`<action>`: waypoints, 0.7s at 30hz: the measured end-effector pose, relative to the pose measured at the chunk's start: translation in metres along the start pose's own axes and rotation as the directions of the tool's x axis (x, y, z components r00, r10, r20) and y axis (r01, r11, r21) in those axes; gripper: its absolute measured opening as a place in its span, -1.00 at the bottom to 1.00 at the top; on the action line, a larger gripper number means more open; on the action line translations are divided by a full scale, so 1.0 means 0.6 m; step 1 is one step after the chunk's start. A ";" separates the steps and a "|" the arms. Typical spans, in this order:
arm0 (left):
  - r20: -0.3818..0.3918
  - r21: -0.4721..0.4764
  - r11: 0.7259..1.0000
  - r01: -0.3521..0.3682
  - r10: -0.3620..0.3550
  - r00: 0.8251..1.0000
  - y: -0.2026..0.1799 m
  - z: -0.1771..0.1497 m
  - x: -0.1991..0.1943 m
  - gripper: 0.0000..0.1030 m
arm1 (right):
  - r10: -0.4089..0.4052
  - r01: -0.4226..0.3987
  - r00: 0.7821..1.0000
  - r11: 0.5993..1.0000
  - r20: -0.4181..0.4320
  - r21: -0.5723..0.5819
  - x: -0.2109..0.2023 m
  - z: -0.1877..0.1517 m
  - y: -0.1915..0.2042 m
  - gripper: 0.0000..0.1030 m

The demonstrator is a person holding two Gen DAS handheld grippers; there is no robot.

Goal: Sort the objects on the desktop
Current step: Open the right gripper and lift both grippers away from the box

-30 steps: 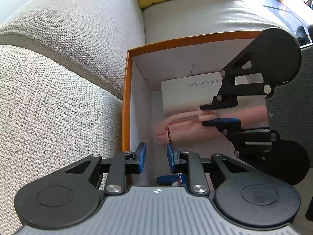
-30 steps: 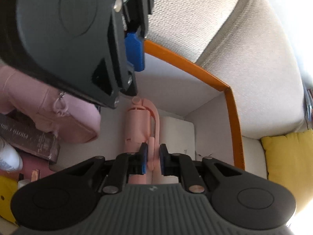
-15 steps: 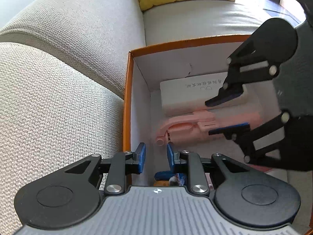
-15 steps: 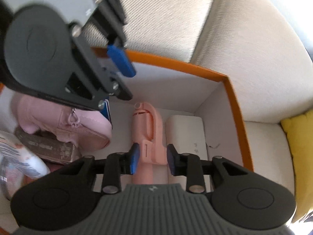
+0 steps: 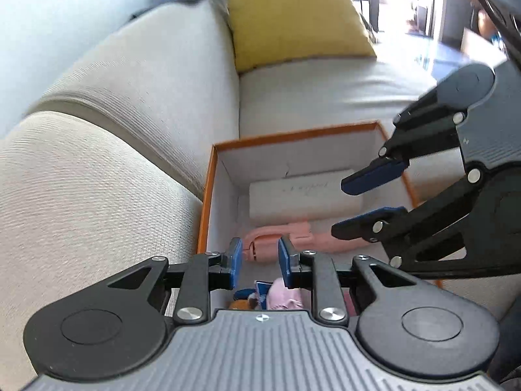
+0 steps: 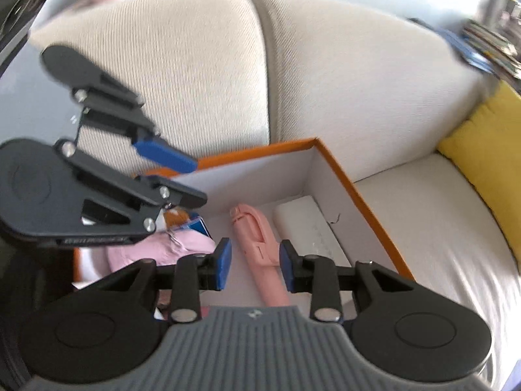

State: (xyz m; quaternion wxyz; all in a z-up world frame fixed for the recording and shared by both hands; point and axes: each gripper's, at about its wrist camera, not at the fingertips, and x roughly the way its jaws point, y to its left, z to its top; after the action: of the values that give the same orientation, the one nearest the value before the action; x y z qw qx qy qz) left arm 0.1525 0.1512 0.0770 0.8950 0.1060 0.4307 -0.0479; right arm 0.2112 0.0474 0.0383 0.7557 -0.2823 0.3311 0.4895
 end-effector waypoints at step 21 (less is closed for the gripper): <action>0.257 -0.426 0.895 -0.130 0.258 0.931 -0.132 -0.207 -0.170 0.40 | -0.143 0.062 0.954 0.953 0.262 0.296 -0.087 -0.164 0.132 -0.06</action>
State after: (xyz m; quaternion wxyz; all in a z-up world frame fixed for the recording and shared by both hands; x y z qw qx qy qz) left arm -0.0197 0.1023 0.0693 0.9536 -0.0457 0.2740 0.1162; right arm 0.1001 -0.0265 0.0095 0.8522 -0.1153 0.2725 0.4315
